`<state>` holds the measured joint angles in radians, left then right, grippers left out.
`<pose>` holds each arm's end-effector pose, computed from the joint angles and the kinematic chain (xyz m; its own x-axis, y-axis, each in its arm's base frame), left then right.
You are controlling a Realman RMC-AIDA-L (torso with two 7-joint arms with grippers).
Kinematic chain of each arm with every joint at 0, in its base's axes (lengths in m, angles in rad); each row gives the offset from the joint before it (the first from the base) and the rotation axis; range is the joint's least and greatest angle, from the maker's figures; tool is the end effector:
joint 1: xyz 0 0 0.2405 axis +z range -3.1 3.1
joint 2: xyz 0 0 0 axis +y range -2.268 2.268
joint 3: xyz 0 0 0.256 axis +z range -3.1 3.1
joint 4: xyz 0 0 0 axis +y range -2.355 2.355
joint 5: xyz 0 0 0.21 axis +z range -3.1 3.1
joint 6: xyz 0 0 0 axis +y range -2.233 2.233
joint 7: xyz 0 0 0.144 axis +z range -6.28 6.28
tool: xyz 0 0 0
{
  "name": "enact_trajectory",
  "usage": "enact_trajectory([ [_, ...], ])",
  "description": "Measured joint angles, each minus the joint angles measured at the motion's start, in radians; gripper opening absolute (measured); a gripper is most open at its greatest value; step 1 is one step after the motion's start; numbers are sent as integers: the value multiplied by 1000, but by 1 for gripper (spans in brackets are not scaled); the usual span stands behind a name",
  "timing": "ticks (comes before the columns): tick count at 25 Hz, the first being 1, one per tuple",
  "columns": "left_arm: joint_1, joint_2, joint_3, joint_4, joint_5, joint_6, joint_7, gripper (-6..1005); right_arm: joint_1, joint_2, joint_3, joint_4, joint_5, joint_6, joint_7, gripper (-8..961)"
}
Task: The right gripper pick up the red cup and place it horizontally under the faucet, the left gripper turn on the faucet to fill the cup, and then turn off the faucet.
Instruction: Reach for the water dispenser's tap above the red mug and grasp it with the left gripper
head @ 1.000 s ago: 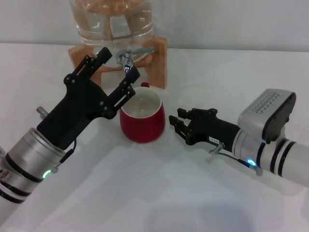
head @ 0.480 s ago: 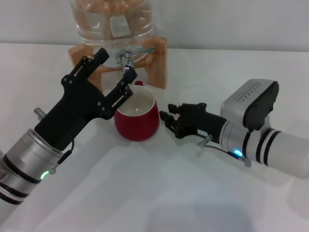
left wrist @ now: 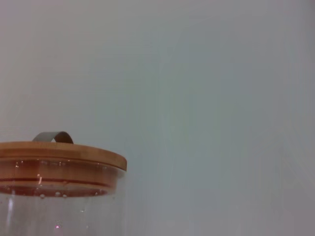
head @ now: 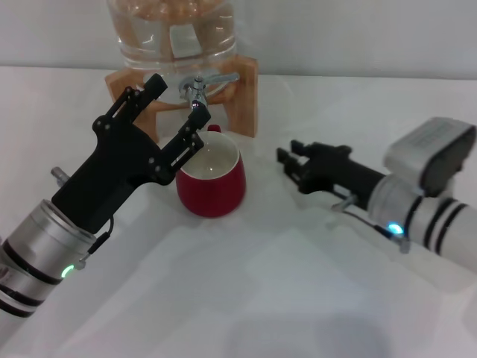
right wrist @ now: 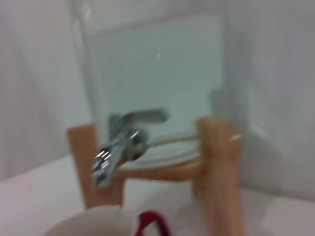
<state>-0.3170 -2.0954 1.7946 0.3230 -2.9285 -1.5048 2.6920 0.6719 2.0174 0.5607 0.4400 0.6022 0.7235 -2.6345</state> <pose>-0.2500 0.2831 -0.0343 0.5186 -0.2206 0.8260 0.5263 -0.6790 -0.5118 0.2139 0.3689 -0.1117 0.7129 -0.2629 -0.6501 -0.6253 -0.6580 -0.4196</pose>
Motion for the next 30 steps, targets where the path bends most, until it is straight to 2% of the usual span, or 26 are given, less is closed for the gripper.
enact_trajectory([
  [3, 3, 0, -2, 7, 0, -2, -3, 765, -47, -5, 61, -33, -1, 98, -37, 324],
  [8, -1, 0, -16, 10, 0, -3, -5, 766, -77, -5, 109, -88, -2, 187, -82, 331],
  [13, -8, 0, -27, 21, 0, -3, -15, 766, -100, -4, 182, -174, 0, 255, -110, 339],
  [18, -14, 0, -31, 22, 0, -3, -35, 766, -125, -5, 245, -216, 4, 322, -130, 346],
  [22, -27, 0, -31, 22, 0, -2, -35, 766, -154, -5, 332, -229, 5, 341, -186, 352],
  [30, -72, 3, -35, 22, 1, 22, -105, 766, -179, -6, 384, -234, 5, 339, -223, 682],
])
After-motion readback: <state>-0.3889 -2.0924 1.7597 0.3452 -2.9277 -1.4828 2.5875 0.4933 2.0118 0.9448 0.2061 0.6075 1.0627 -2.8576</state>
